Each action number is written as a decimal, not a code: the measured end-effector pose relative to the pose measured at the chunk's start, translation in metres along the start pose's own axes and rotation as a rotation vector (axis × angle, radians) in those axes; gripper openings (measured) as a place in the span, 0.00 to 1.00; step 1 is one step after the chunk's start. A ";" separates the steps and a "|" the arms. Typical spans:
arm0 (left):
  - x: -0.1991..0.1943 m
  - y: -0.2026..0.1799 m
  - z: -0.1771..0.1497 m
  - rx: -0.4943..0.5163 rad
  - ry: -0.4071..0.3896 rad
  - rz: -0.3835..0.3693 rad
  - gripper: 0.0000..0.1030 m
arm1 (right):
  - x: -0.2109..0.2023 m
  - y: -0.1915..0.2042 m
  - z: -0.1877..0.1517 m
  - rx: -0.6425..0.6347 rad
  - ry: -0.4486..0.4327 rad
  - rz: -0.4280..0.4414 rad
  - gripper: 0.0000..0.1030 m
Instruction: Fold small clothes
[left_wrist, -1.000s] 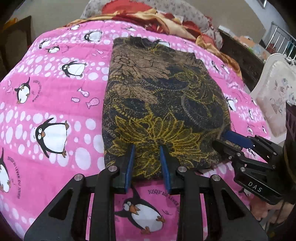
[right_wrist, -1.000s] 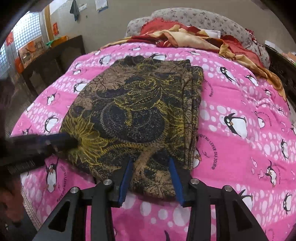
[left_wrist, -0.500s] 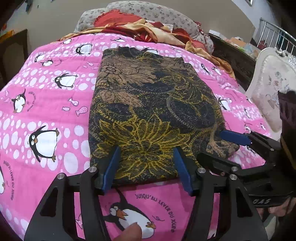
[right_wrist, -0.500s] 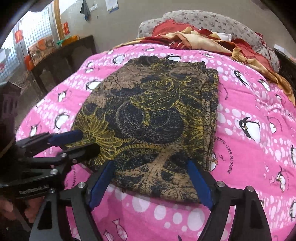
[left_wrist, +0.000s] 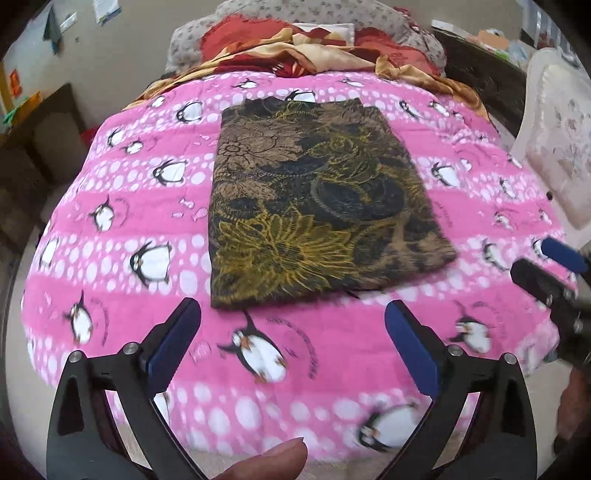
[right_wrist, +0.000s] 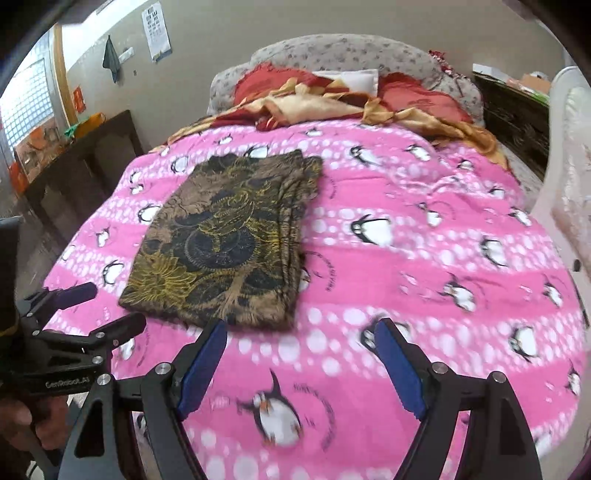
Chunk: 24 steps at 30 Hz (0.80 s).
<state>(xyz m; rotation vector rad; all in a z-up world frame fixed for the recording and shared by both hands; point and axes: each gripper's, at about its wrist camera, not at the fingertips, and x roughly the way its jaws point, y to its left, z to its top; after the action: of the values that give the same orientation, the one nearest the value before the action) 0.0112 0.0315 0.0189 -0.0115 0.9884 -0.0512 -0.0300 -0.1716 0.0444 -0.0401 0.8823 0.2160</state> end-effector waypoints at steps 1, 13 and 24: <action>-0.004 0.000 0.000 -0.021 0.008 -0.003 0.97 | -0.008 0.000 -0.001 -0.006 -0.005 -0.011 0.78; -0.035 -0.014 0.012 -0.054 -0.021 -0.004 0.97 | -0.051 0.007 -0.006 -0.055 -0.055 -0.058 0.78; -0.034 -0.015 0.014 -0.046 -0.014 0.012 0.97 | -0.050 0.008 -0.003 -0.066 -0.058 -0.052 0.78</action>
<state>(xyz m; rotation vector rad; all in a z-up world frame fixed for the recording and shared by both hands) 0.0039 0.0176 0.0555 -0.0483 0.9752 -0.0171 -0.0649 -0.1729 0.0817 -0.1179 0.8156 0.1972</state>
